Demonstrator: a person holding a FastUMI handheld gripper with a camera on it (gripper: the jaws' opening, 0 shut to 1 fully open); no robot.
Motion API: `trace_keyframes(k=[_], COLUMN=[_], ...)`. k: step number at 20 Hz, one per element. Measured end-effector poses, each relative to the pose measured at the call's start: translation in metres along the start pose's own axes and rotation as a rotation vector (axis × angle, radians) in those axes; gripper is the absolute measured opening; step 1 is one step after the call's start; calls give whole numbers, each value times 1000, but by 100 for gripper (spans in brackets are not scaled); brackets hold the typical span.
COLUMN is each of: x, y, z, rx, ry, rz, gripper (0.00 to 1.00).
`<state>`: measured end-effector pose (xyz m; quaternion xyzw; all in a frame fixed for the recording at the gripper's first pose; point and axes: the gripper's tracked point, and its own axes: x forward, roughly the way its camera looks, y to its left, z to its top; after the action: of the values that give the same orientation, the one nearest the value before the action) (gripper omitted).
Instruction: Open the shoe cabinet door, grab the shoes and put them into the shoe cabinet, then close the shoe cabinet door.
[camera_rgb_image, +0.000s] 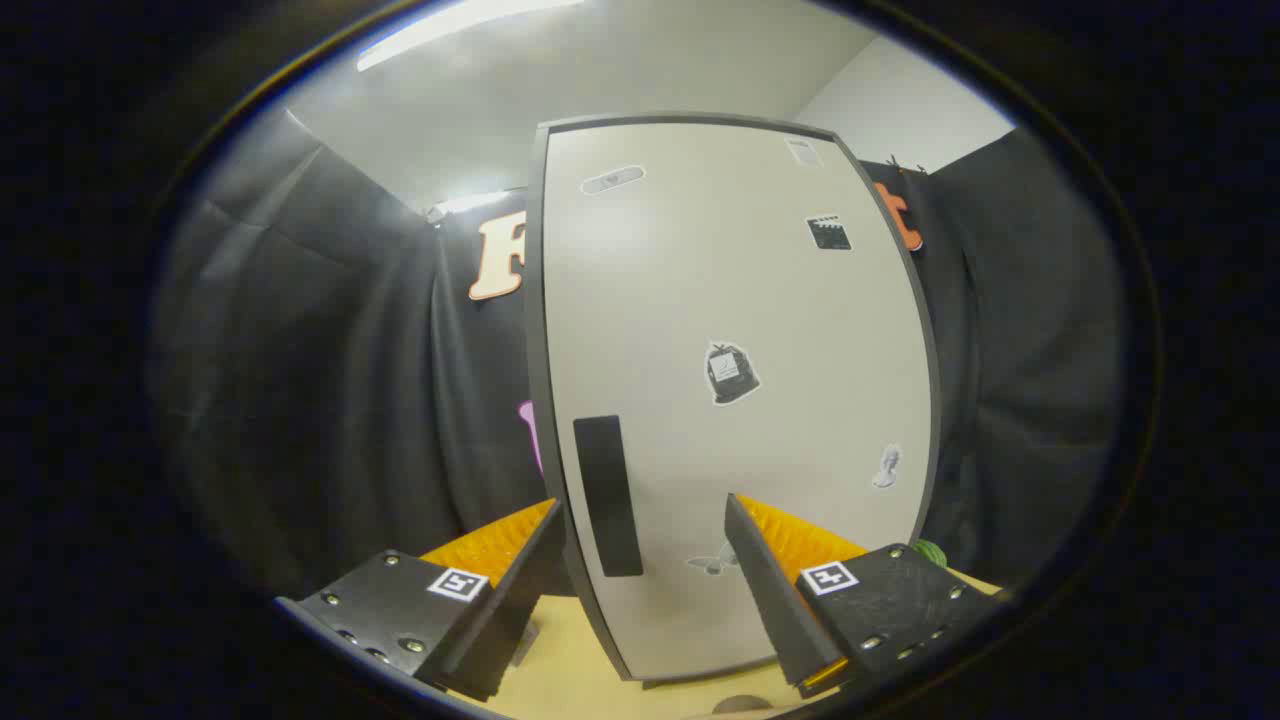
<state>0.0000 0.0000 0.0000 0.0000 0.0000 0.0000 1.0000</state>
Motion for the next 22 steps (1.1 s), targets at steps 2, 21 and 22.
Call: trace_keyframes(k=[2,21,22], x=[3,43,49], y=[1,17,17], z=[0,-19,-23], rx=[1,-15,-17], ry=[1,29,36], rz=[-2,4,5], gripper=[98,97,96])
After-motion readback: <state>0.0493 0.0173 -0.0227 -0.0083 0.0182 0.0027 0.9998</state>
